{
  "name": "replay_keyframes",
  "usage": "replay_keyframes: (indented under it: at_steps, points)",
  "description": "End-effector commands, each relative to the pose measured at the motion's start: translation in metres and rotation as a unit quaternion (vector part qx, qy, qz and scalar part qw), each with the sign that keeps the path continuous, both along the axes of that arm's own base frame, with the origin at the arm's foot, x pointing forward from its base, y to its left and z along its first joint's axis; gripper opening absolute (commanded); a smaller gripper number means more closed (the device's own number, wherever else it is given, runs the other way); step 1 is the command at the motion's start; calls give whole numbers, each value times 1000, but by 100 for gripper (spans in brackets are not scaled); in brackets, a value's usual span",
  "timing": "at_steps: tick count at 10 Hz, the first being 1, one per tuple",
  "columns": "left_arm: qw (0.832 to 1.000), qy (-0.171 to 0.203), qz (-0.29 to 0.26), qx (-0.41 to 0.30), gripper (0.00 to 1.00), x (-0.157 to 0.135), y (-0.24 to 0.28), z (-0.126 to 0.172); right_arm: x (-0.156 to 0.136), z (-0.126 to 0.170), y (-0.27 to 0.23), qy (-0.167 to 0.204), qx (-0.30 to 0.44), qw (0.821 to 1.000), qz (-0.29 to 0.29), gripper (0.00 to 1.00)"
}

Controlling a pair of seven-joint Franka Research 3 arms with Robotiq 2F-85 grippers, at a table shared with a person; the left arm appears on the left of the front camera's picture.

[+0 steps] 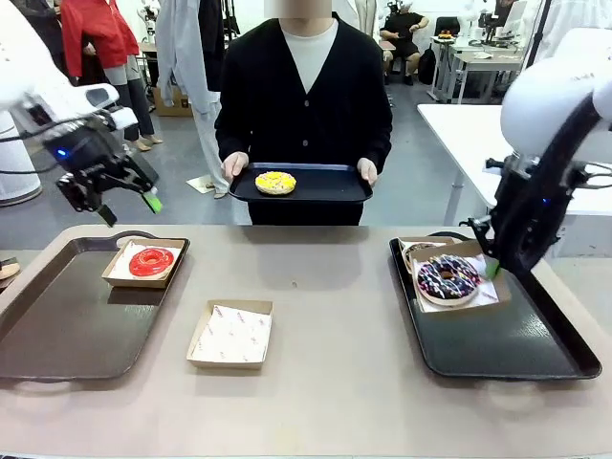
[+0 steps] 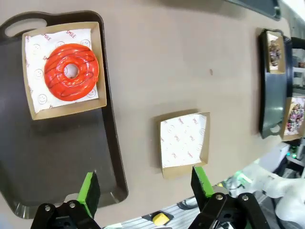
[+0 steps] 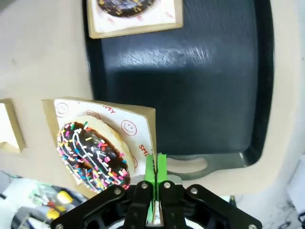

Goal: Individually package the donuts and arrange them on the tray.
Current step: Place the picked Paper togo box on the Handle tray while simultaneously picking up another Paper togo box from the table with the other hand.

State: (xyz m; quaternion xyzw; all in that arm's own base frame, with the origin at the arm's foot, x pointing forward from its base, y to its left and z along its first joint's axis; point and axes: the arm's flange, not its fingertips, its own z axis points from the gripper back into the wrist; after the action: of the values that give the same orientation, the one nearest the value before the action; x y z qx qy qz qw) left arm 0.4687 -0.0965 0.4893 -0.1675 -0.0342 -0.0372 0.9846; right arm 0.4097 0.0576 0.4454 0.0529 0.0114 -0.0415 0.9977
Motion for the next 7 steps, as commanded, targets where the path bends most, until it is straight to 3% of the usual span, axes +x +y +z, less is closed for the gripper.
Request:
replay_keyframes:
  at_steps: [1,7]
  points:
    - [999,6,3,52,100,-2,-24,-22,0,-17,-23,5,16,1000,8,1]
    - [991,8,-22,134,100,-7,-95,-76,23,-45,-62,58,11,998,21,1]
